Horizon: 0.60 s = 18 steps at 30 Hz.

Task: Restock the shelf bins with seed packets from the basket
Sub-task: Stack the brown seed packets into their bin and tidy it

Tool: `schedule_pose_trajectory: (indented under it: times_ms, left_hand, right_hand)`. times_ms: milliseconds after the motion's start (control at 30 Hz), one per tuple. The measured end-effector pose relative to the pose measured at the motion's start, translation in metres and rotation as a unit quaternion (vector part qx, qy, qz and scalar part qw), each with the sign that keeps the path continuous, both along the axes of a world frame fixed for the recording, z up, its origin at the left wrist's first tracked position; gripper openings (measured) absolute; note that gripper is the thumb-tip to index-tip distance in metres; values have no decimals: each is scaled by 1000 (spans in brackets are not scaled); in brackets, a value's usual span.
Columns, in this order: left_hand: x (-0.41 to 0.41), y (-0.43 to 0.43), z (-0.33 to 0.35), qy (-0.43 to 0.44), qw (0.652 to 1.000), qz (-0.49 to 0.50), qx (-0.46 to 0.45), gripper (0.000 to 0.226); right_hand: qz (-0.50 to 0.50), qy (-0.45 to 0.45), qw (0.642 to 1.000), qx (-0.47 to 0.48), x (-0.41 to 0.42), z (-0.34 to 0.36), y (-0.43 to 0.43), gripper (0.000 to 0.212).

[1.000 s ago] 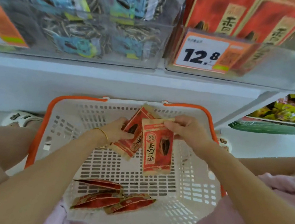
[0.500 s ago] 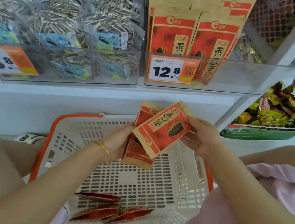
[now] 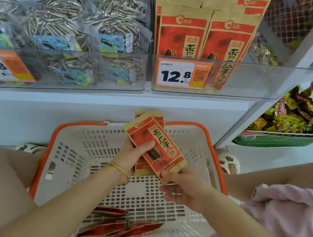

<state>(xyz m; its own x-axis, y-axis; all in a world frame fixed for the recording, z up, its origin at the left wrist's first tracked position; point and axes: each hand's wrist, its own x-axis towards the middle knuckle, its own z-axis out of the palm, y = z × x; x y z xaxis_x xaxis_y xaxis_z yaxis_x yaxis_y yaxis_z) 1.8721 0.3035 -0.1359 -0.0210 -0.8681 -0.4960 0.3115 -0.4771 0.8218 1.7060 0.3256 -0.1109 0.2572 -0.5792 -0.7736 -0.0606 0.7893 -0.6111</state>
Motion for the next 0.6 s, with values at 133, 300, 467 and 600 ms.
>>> schedule_pose_trajectory:
  times_ms: [133,300,467,600]
  left_hand:
    - [7,-3,-3,-74,996,-40,-41,50]
    - [1,3,6,-113,984,-108,-88,67]
    - [-7,7,12,-86,985,-115,-93,74]
    - [-18,8,27,-107,973,-156,-130,69]
  right_hand:
    - [-41,148,977,-146,-7,4,-21,53]
    - [138,166,935,-280,-12,10,-38,61]
    - [-116,-12,976,-182,-15,1,-22,41]
    - [-158,-132,967,-152,-18,7,-12,45]
